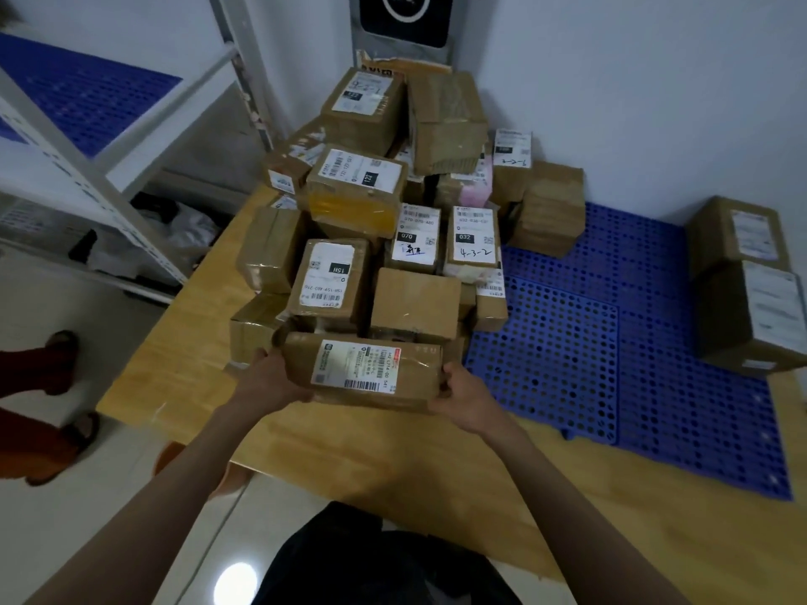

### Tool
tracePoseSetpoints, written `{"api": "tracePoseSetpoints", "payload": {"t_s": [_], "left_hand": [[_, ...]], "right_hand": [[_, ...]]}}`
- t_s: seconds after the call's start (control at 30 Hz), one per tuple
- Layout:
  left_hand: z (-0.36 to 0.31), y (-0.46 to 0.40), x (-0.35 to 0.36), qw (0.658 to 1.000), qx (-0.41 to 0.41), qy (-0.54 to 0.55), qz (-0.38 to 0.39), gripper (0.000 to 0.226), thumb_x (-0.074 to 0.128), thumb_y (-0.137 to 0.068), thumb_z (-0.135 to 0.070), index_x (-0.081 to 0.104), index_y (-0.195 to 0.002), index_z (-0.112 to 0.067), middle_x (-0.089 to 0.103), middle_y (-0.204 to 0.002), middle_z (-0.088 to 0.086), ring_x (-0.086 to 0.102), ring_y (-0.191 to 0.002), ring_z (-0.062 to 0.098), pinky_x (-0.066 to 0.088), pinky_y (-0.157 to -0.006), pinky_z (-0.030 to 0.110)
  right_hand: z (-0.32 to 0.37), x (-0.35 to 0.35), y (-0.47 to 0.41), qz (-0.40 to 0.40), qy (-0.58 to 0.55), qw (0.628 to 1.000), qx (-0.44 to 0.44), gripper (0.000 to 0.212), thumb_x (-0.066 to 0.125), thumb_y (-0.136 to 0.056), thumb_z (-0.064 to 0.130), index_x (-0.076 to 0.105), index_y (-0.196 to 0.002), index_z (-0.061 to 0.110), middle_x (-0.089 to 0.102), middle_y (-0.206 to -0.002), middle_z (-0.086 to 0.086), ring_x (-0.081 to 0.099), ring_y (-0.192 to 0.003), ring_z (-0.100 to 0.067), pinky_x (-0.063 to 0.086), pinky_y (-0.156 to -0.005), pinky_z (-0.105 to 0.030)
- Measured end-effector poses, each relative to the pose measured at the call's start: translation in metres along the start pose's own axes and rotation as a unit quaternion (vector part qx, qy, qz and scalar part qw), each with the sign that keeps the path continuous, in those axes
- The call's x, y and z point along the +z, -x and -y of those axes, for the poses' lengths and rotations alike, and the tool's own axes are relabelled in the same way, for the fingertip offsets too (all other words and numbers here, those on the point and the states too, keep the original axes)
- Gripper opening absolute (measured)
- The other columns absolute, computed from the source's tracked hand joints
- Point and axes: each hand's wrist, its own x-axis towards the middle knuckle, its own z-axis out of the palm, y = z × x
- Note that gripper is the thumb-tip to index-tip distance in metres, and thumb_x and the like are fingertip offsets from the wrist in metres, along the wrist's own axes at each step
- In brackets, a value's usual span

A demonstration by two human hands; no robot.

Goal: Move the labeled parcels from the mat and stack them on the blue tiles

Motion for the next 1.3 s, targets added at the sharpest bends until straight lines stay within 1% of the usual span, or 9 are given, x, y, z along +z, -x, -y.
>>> {"api": "tracePoseSetpoints", "payload": {"t_s": [0.2, 0.3, 0.43, 0.67, 0.83, 0.97, 1.13, 1.2, 1.3], "left_hand": [[-0.008, 0.017, 0.009, 0.999, 0.028, 0.026, 0.015, 0.109, 0.092, -0.057, -0.030, 0.029, -0.142, -0.005, 0.046, -0.131, 0.018, 0.052, -0.116, 0.033, 0.050, -0.087, 0.039], [-0.022, 0.026, 0.018, 0.997, 0.059, 0.004, 0.039, 0.106, 0.091, -0.058, -0.031, 0.029, -0.139, -0.002, 0.047, -0.135, 0.016, 0.051, -0.119, 0.031, 0.050, -0.089, 0.037], [-0.058, 0.039, 0.038, 0.992, 0.103, -0.005, 0.078, 0.104, 0.089, -0.060, -0.030, 0.030, -0.142, -0.009, 0.046, -0.137, 0.011, 0.048, -0.121, 0.026, 0.049, -0.089, 0.033], [-0.143, 0.062, 0.080, 0.982, 0.129, -0.049, 0.126, 0.095, 0.087, -0.065, -0.038, 0.031, -0.136, -0.009, 0.054, -0.128, 0.009, 0.058, -0.103, 0.022, 0.048, -0.065, 0.026], [-0.214, 0.078, 0.121, 0.980, 0.150, -0.019, 0.131, 0.101, 0.088, -0.066, -0.033, 0.027, -0.144, -0.010, 0.046, -0.137, 0.012, 0.050, -0.121, 0.027, 0.050, -0.090, 0.037], [-0.268, 0.079, 0.148, 0.982, 0.133, -0.021, 0.132, 0.090, 0.087, -0.067, -0.032, 0.034, -0.134, -0.005, 0.048, -0.130, 0.014, 0.054, -0.110, 0.029, 0.052, -0.083, 0.038], [-0.320, 0.080, 0.173, 0.984, 0.129, -0.017, 0.125, 0.097, 0.086, -0.070, -0.029, 0.028, -0.144, -0.006, 0.044, -0.140, 0.012, 0.053, -0.119, 0.030, 0.051, -0.090, 0.038], [-0.338, 0.080, 0.182, 0.982, 0.134, -0.016, 0.135, 0.094, 0.085, -0.072, -0.026, 0.028, -0.144, -0.007, 0.044, -0.139, 0.012, 0.057, -0.112, 0.031, 0.053, -0.085, 0.040], [-0.358, 0.078, 0.192, 0.979, 0.140, -0.025, 0.146, 0.088, 0.083, -0.075, -0.026, 0.029, -0.143, -0.009, 0.044, -0.139, 0.010, 0.059, -0.100, 0.029, 0.051, -0.067, 0.033]], "right_hand": [[-0.019, -0.005, 0.028, -0.048, -0.033, 0.998, 0.011, 0.049, 0.073, -0.084, 0.020, 0.043, -0.121, 0.010, 0.058, -0.112, -0.002, 0.057, -0.098, -0.015, 0.050, -0.079, -0.027], [-0.035, -0.014, 0.044, -0.073, -0.050, 0.996, 0.028, 0.051, 0.075, -0.084, 0.021, 0.043, -0.122, 0.007, 0.059, -0.118, -0.005, 0.058, -0.107, -0.021, 0.051, -0.089, -0.037], [-0.067, -0.034, 0.067, -0.110, -0.072, 0.989, 0.062, 0.054, 0.076, -0.082, 0.016, 0.043, -0.124, 0.008, 0.059, -0.117, -0.006, 0.061, -0.102, -0.024, 0.053, -0.087, -0.042], [-0.142, -0.094, 0.096, -0.129, -0.090, 0.980, 0.119, 0.069, 0.075, -0.081, 0.011, 0.035, -0.138, 0.009, 0.057, -0.126, -0.009, 0.060, -0.104, -0.023, 0.054, -0.086, -0.040], [-0.206, -0.139, 0.105, -0.145, -0.084, 0.976, 0.142, 0.065, 0.075, -0.081, 0.013, 0.038, -0.135, 0.011, 0.057, -0.124, -0.011, 0.058, -0.102, -0.024, 0.053, -0.087, -0.040], [-0.253, -0.171, 0.101, -0.137, -0.092, 0.975, 0.151, 0.064, 0.073, -0.083, 0.014, 0.037, -0.136, 0.009, 0.056, -0.125, -0.013, 0.059, -0.103, -0.027, 0.052, -0.083, -0.040], [-0.299, -0.197, 0.096, -0.151, -0.127, 0.967, 0.160, 0.063, 0.071, -0.084, 0.011, 0.036, -0.137, 0.009, 0.055, -0.110, -0.008, 0.057, -0.091, -0.022, 0.054, -0.079, -0.040], [-0.314, -0.204, 0.093, -0.158, -0.138, 0.964, 0.164, 0.066, 0.071, -0.085, 0.011, 0.034, -0.140, 0.010, 0.052, -0.107, -0.005, 0.054, -0.085, -0.018, 0.052, -0.074, -0.036], [-0.334, -0.213, 0.090, -0.170, -0.148, 0.959, 0.173, 0.069, 0.072, -0.084, 0.012, 0.034, -0.142, 0.011, 0.056, -0.120, -0.010, 0.054, -0.088, -0.019, 0.053, -0.076, -0.037]]}}
